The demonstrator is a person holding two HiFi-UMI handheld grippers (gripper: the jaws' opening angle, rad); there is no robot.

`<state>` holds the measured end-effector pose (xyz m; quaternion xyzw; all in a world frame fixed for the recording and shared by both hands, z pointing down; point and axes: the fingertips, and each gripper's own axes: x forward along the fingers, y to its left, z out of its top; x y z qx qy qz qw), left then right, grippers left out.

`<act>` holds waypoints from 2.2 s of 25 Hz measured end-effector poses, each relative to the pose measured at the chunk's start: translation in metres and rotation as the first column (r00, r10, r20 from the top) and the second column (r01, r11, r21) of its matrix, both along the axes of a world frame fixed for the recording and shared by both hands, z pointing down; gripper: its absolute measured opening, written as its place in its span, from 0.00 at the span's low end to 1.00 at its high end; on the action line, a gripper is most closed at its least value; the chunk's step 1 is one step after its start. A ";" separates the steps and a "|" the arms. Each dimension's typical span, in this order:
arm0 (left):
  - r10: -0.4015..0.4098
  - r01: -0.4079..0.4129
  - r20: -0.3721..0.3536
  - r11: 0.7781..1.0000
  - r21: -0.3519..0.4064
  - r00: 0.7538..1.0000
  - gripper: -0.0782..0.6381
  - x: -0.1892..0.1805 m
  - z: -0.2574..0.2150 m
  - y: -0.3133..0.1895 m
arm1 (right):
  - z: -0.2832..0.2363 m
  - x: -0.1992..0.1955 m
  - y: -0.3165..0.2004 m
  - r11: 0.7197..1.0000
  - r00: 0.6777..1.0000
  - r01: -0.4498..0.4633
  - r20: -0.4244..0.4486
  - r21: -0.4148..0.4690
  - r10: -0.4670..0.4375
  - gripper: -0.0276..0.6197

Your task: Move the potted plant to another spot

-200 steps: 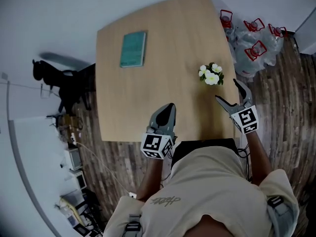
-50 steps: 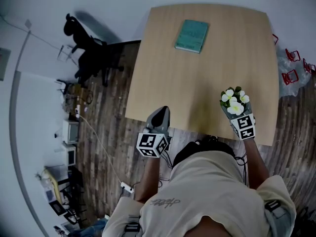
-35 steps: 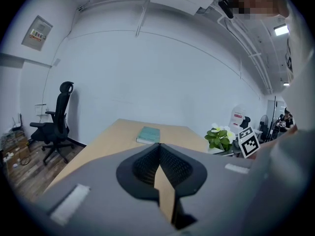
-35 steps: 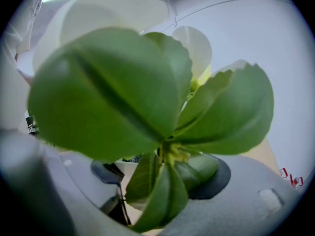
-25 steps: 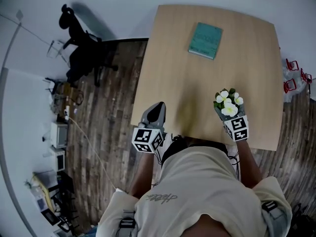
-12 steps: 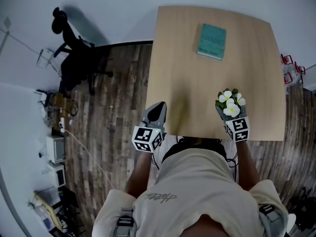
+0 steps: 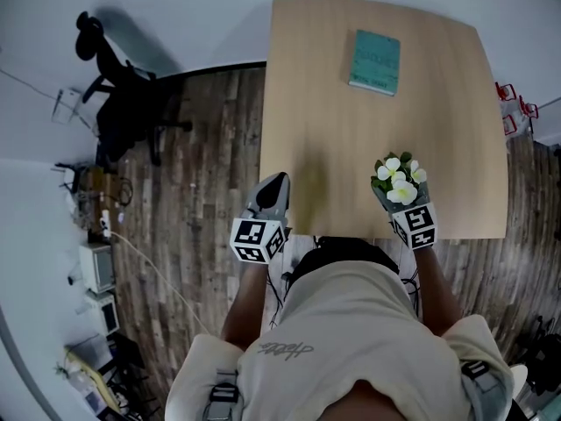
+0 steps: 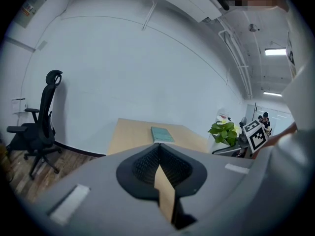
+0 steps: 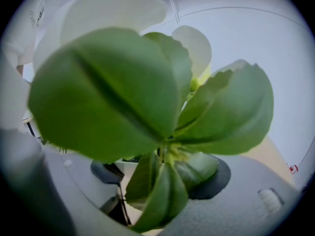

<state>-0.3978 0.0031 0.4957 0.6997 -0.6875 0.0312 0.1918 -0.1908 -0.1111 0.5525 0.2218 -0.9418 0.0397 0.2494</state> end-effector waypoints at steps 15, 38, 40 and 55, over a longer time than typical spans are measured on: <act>-0.084 0.087 0.080 0.996 -0.035 0.993 0.13 0.009 -0.018 -0.031 | 0.022 -0.001 -0.020 0.990 0.990 0.141 0.028 -0.025 -0.140 0.56; 0.014 -0.015 0.169 1.000 0.006 0.986 0.13 -0.048 -0.023 -0.033 | 0.044 -0.035 -0.023 0.998 1.000 -0.014 0.011 -0.054 0.015 0.56; 0.012 -0.015 0.166 1.000 0.016 0.986 0.13 -0.066 -0.026 -0.023 | 0.048 -0.048 -0.021 0.998 0.999 -0.040 0.000 -0.056 0.040 0.56; 0.094 -0.093 0.134 0.996 -0.011 0.986 0.13 -0.154 -0.006 0.016 | 0.095 -0.137 0.001 0.965 0.971 -0.239 -0.048 -0.110 0.235 0.56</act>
